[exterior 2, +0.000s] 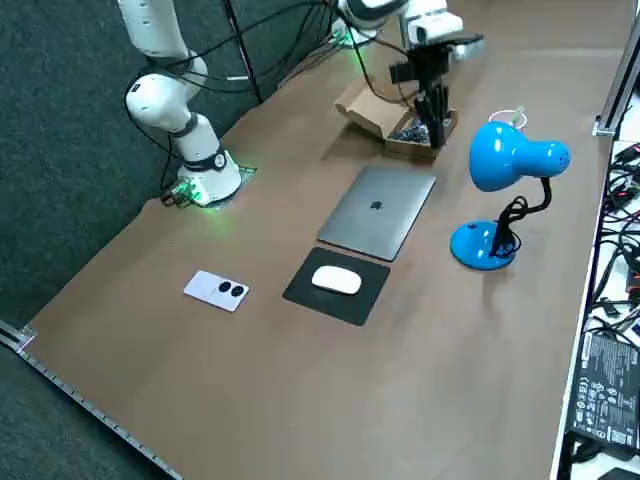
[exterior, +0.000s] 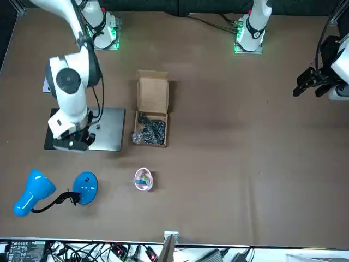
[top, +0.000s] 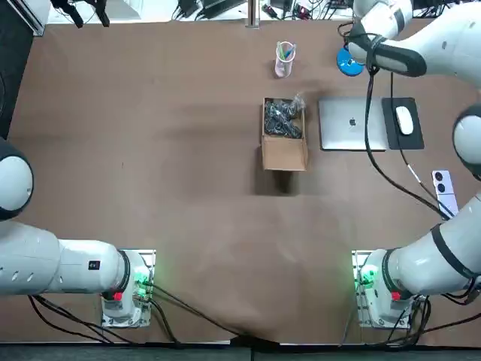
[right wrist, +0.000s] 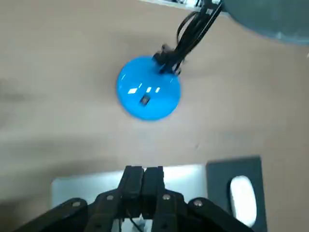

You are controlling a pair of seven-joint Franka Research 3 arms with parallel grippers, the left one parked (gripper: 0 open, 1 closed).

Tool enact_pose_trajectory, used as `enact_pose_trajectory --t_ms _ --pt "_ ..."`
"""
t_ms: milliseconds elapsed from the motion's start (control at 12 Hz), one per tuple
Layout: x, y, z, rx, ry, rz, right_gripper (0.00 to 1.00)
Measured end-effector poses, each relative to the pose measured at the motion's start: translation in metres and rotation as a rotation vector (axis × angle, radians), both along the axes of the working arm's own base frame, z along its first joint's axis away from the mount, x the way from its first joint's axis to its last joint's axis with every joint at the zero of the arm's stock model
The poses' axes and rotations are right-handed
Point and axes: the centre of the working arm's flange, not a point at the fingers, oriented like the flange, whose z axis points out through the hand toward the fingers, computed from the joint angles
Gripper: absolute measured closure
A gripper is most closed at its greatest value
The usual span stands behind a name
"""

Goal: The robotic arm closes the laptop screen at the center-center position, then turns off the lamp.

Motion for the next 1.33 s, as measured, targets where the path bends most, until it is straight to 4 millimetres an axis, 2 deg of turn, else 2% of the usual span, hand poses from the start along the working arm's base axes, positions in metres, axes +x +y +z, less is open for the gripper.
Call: enact_pose_trajectory --t_ms 250,583,750,917,1333 --pt "-0.021 0.009 0.040 0.067 0.068 0.005 0.98" --pt "-0.045 -0.006 0.090 0.153 0.178 -0.004 0.98" --pt "-0.055 -0.022 0.117 0.197 0.235 -0.002 0.98" --pt "-0.065 -0.046 0.142 0.229 0.264 0.001 0.98" --pt "-0.086 -0.115 0.177 0.277 0.305 0.018 0.98"
